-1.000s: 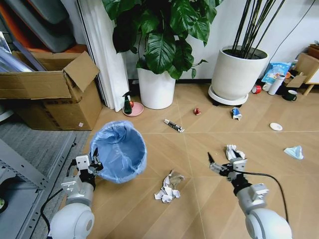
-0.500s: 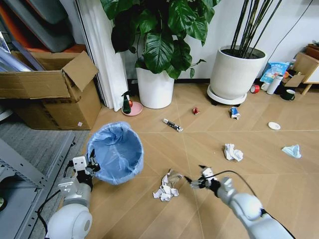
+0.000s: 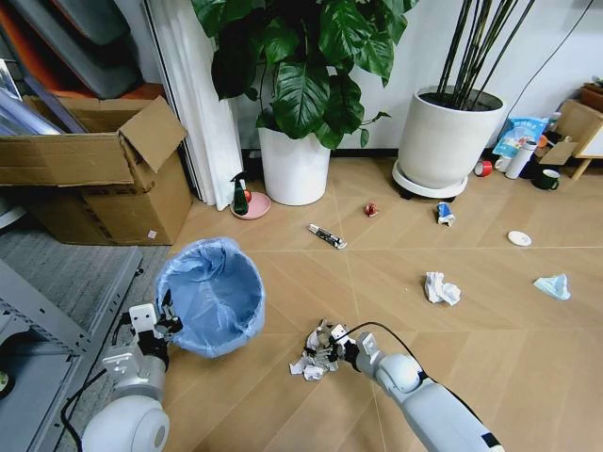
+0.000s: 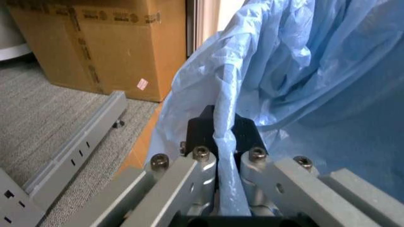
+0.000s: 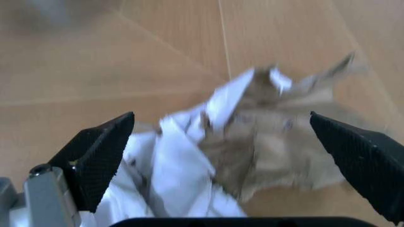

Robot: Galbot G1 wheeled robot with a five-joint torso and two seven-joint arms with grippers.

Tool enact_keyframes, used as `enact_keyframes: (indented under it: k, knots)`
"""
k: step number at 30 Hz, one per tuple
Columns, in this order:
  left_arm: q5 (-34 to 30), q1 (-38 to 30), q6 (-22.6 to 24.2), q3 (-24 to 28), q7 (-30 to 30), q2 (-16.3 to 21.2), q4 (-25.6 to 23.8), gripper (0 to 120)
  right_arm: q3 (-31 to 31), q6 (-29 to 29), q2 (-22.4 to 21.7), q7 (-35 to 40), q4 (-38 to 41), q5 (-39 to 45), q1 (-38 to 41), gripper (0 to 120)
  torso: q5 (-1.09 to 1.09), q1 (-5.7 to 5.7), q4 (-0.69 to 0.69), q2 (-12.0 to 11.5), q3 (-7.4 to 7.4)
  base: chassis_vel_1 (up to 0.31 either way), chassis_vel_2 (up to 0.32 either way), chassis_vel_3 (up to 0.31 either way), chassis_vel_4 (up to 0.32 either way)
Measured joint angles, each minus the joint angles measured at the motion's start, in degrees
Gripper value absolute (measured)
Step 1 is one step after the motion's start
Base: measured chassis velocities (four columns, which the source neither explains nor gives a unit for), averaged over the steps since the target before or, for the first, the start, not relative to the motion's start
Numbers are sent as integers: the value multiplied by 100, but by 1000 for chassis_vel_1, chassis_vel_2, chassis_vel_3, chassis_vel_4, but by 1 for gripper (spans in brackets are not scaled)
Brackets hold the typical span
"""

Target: Pick up the trash bin and place the garbage on the floor into it.

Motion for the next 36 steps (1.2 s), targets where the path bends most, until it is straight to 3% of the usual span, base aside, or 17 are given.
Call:
enact_keyframes:
  k: [11, 23, 26, 31, 34, 36]
  knots:
    - [65, 102, -2, 11, -13, -26, -98, 0, 74, 121, 311, -122, -588, -90, 118, 97, 0, 0, 1, 0, 0, 0, 0, 0, 0]
    - [66, 221, -8, -80, -2, 4, -208, 0, 222, 295, 603, -358, -1032, -372, 257, 55, -1, 0, 1, 0, 0, 0, 0, 0, 0]
    - [69, 254, -14, -98, 3, 4, -234, 0, 308, 408, 679, -392, -1173, -472, 264, 39, -1, 0, 0, 0, -1, 0, 0, 0, 0]
    - [69, 271, -19, -138, 9, 31, -255, 0, 372, 458, 708, -404, -1229, -516, 263, 27, 0, 0, 1, 0, -1, 0, 0, 0, 0]
    - [63, 274, -21, -156, 11, 63, -257, 0, 454, 472, 713, -400, -1236, -527, 240, 12, 0, 0, 1, 1, -1, 0, 0, 0, 0]
    - [56, 272, -21, -157, 12, 69, -259, 0, 496, 478, 713, -385, -1224, -526, 222, 9, 1, 0, 1, 0, -1, 0, 0, 0, 0]
